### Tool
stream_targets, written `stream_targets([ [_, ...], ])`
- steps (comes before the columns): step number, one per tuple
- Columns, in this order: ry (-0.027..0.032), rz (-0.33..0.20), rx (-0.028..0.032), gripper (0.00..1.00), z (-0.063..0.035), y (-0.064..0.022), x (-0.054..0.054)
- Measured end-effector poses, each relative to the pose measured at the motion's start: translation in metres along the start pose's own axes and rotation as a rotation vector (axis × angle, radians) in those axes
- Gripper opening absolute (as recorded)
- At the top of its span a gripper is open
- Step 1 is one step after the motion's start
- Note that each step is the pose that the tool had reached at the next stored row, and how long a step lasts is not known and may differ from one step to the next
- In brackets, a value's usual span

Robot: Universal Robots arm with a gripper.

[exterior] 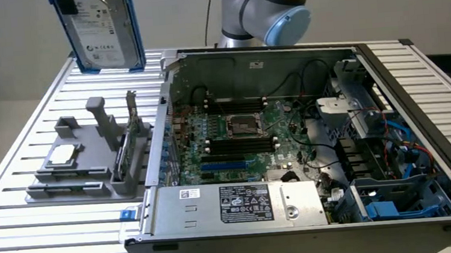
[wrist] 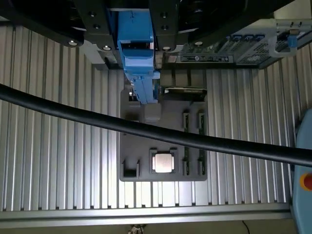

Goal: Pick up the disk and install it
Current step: 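Pick up the disk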

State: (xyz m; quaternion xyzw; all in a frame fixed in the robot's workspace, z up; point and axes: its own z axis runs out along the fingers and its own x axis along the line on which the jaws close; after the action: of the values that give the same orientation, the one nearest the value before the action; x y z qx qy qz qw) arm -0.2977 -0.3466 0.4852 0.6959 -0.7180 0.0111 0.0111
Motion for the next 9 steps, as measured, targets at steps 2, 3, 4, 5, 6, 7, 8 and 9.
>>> stream_targets([
  [2,0.0,0.0,0.0,0.32,-0.0014,-0.0081,0.004],
  [3,0.0,0.0,0.0,0.32,-0.0021,-0.0124,0.006],
  [4,-0.0001,0.0,0.0001,0.32,-0.0026,-0.0166,0.008],
  [5,-0.0002,0.0,0.0002,0.32,-0.0032,-0.021,0.01],
  [6,-0.0001,0.0,0.0,0.32,-0.0038,-0.0255,0.012],
  [7,0.0,0.0,-0.0001,0.32,-0.0044,-0.0297,0.014],
  [8,0.0,0.0,-0.0002,0.32,-0.005,-0.0343,0.016],
  [9,0.0,0.0,-0.0002,0.32,-0.0056,-0.0387,0.017],
])
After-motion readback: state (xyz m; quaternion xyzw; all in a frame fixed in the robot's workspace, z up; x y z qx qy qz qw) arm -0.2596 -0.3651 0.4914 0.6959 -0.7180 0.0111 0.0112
